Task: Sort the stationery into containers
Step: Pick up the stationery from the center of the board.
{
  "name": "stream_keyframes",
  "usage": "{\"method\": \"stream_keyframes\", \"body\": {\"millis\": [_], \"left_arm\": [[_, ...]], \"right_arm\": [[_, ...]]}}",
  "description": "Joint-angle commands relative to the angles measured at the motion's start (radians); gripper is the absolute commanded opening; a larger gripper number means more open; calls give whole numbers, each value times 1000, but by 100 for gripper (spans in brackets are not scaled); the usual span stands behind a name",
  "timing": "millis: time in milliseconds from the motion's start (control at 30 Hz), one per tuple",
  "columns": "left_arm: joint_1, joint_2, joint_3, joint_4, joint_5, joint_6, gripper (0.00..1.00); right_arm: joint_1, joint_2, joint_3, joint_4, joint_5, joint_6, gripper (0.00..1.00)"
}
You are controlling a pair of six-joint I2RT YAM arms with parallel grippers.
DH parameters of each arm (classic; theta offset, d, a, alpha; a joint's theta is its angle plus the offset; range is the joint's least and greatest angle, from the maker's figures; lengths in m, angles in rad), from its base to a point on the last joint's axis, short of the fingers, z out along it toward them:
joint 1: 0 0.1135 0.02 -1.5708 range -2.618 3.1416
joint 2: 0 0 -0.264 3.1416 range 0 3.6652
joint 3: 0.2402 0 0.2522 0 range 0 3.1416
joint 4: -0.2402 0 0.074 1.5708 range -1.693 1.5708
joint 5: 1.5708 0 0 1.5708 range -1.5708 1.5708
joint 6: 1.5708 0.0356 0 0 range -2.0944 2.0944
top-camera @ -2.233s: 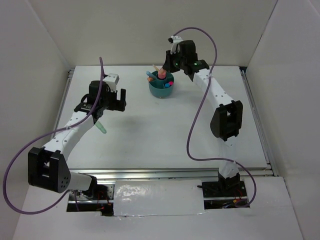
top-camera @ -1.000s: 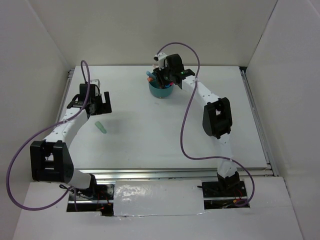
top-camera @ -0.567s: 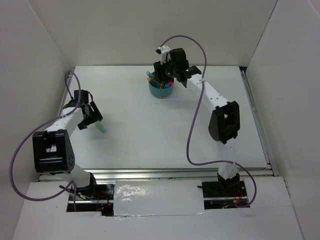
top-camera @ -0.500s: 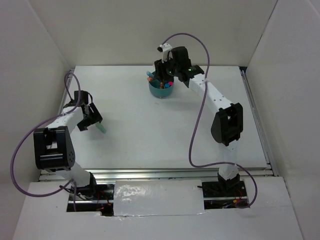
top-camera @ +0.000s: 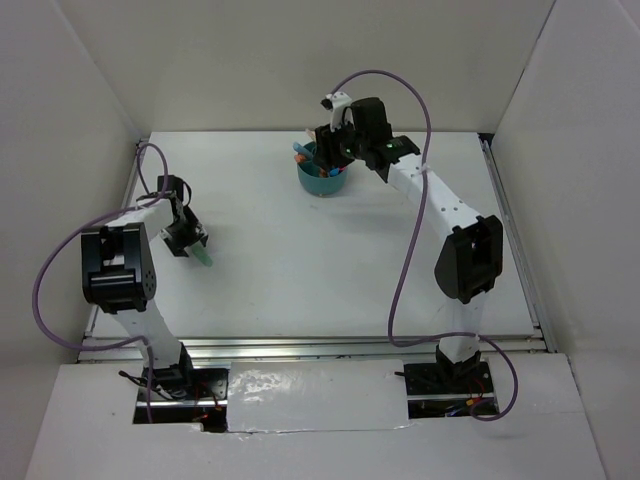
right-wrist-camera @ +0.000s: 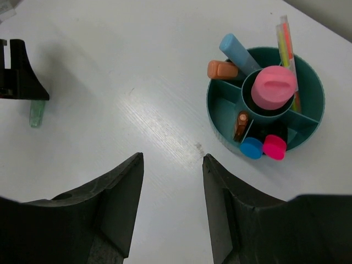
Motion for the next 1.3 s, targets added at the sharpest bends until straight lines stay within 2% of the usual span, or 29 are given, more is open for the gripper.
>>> {"method": "stream_keyframes", "body": {"millis": [0,67,200,300,333,433,567,700,733,1033,1267], "left_arm": [[-2,37,37,-39,-1,-28,62],[-6,53,40,-54,-1,-36,54],[-8,53,31,-60,46,-49,45],[-2,7,10,-21,155,-74,28],[6,-10,2,5,287,-83,14],[18,-108,-56,140,428,-175,0],[11,-193,-59,251,563,-351,0],[14,-242,-33,307,615,-505,0],[14,-254,-50,356,622,-570,0],[-8,-354,-108,492,603,-821,0],[-43,-368,-102,512,605,-859,0]], "right_arm": [[-5,-57,-13,17,-11,20,54],[-5,-70,-38,24,-29,39,54],[-5,-117,-124,84,-92,81,55],[-2,-128,-176,138,-158,127,56],[-2,-127,-171,136,-193,141,57],[-1,-108,-162,147,-256,210,57],[13,-93,-159,173,-374,285,62],[55,-78,-144,181,-387,293,72],[67,-76,-139,182,-379,286,73],[190,-27,-72,201,-207,247,73],[277,62,-1,227,-134,250,73]]}}
